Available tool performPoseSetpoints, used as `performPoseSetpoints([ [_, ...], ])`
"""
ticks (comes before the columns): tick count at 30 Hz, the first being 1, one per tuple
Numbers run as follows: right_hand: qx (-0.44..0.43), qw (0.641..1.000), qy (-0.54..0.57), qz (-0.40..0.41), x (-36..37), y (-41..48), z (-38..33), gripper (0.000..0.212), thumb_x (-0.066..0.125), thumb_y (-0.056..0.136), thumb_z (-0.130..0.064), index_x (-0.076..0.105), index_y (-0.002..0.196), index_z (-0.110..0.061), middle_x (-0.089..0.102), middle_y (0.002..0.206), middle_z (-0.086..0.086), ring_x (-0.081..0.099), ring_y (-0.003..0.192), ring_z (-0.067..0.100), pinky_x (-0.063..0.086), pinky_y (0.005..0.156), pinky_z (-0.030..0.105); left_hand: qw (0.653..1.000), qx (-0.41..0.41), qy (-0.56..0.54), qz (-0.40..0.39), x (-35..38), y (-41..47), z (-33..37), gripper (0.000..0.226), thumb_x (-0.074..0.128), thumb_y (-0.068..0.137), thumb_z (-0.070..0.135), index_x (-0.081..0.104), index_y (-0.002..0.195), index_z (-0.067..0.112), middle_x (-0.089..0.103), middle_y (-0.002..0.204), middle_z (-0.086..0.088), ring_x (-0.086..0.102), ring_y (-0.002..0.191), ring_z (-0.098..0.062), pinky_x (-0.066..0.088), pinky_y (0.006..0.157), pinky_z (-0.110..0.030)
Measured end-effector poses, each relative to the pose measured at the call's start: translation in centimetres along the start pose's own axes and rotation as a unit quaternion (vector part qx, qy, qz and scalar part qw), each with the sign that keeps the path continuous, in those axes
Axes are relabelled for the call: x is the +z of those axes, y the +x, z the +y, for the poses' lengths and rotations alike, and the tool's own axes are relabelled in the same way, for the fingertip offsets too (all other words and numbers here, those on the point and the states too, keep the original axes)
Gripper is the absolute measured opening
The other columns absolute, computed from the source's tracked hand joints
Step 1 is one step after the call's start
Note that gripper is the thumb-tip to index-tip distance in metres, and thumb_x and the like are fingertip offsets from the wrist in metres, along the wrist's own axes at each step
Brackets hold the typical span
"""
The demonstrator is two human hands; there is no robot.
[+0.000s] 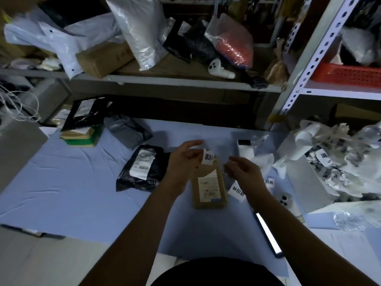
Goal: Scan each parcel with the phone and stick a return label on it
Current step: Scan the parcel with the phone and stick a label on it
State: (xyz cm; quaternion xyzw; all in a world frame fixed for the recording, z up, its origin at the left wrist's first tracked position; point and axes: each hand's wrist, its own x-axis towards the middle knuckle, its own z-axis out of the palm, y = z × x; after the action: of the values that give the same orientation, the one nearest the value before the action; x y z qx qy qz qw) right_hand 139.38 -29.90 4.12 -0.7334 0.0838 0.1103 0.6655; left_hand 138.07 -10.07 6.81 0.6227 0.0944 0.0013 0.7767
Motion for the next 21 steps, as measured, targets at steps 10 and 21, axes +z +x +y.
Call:
performPoseSetpoints([
  [10,0.020,0.962,0.220,-0.158,4.2,-2.1,-7.4,0.043,0.078,0.074,-0.019,0.067,0.116,-0.019,0.074,0.108,0.017,0.073,0.104,0.028,0.059,0.080,0.027,0.990,0.010,-0.095,-0.103,-4.2,-0.4,3.5,0.039,0.066,0.090,0.010,0.069,0.118,0.037,0.075,0.108,-0.004,0.072,0.103,-0.024,0.059,0.079,-0.028],
  [21,-0.023,0.997,0.071,-0.034,5.2,-0.4,-4.8,0.020,0.077,0.084,-0.007,0.068,0.099,-0.015,0.077,0.093,0.003,0.076,0.089,0.019,0.061,0.074,0.026,0.990,0.051,0.115,0.063,-4.8,1.1,0.6,0.027,0.076,0.083,-0.001,0.072,0.096,0.023,0.075,0.088,-0.003,0.075,0.087,-0.015,0.062,0.075,-0.031],
])
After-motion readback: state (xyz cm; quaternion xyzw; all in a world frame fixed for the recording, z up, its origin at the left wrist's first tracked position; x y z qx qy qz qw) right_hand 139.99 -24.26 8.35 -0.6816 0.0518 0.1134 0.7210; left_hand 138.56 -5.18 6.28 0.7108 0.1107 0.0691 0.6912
